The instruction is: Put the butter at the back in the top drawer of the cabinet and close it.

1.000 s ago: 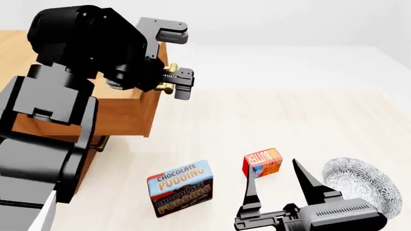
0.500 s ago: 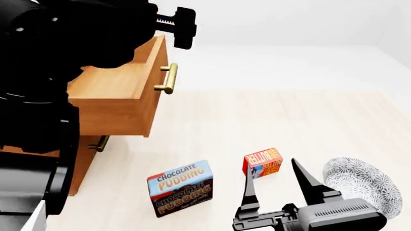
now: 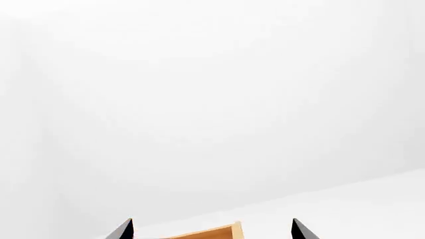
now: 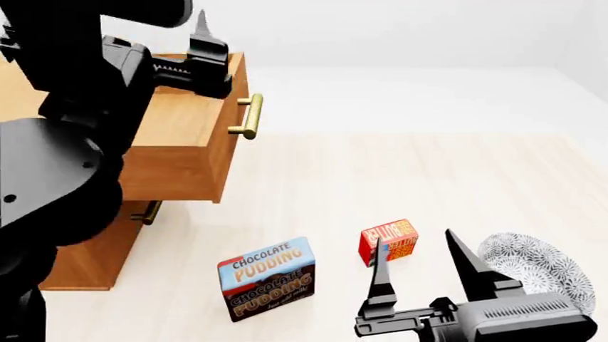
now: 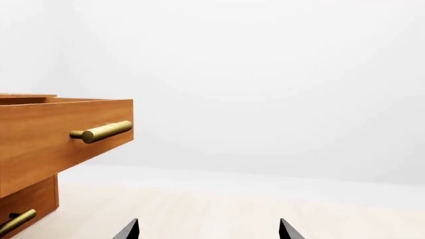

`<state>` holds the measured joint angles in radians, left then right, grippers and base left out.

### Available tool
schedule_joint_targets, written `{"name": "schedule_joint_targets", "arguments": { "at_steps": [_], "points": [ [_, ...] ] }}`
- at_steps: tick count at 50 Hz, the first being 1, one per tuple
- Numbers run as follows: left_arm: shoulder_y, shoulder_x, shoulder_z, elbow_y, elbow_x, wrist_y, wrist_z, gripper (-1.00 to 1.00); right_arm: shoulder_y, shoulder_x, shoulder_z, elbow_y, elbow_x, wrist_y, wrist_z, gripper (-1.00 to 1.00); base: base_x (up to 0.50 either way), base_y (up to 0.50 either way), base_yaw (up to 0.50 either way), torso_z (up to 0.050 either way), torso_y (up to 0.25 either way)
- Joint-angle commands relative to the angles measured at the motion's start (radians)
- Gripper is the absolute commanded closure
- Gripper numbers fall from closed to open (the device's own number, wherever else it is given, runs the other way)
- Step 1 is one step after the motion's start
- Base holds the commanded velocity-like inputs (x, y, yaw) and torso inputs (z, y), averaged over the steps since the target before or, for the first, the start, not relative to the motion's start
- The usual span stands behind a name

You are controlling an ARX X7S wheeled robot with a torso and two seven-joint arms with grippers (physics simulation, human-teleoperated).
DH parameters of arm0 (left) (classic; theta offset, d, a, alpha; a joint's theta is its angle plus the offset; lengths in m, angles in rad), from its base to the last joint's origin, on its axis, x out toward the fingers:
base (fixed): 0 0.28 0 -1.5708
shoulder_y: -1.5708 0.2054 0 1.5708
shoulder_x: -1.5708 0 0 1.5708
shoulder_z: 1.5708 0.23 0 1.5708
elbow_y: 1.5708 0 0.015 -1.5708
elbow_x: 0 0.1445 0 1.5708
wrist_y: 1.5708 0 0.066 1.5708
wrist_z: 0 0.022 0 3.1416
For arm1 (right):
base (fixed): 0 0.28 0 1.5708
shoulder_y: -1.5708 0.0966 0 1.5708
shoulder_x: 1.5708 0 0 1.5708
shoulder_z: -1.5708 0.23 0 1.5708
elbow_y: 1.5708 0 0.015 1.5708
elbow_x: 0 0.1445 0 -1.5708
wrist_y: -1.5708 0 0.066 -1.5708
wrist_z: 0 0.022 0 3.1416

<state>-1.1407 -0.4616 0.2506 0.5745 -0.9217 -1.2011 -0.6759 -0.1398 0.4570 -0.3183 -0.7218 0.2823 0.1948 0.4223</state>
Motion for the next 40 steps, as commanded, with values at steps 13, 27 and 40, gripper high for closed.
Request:
{"name": "schedule_joint_targets", "arguments": {
  "at_steps": [13,27,40],
  "points": [
    [0.917,-0.347,-0.191,0.437,0.428,0.705,0.118,-1.00,0.021,-0.020,0.032,-0.024,0.056,0.064,0.052,-1.00,0.00,0.00,0.00,0.000,0.000],
    [1.401,-0.294,-0.306,0.346,0.700,1.251,0.173,-1.00,0.086,-0.125,0.160,0.002,0.254,0.213,0.232,-1.00,0.00,0.00,0.00,0.000,0.000],
    [1.546,-0.266,-0.347,0.264,0.737,1.502,0.213,-1.00,0.338,-0.243,0.305,0.106,0.537,0.486,0.489,-1.00,0.00,0.00,0.00,0.000,0.000]
  ]
}}
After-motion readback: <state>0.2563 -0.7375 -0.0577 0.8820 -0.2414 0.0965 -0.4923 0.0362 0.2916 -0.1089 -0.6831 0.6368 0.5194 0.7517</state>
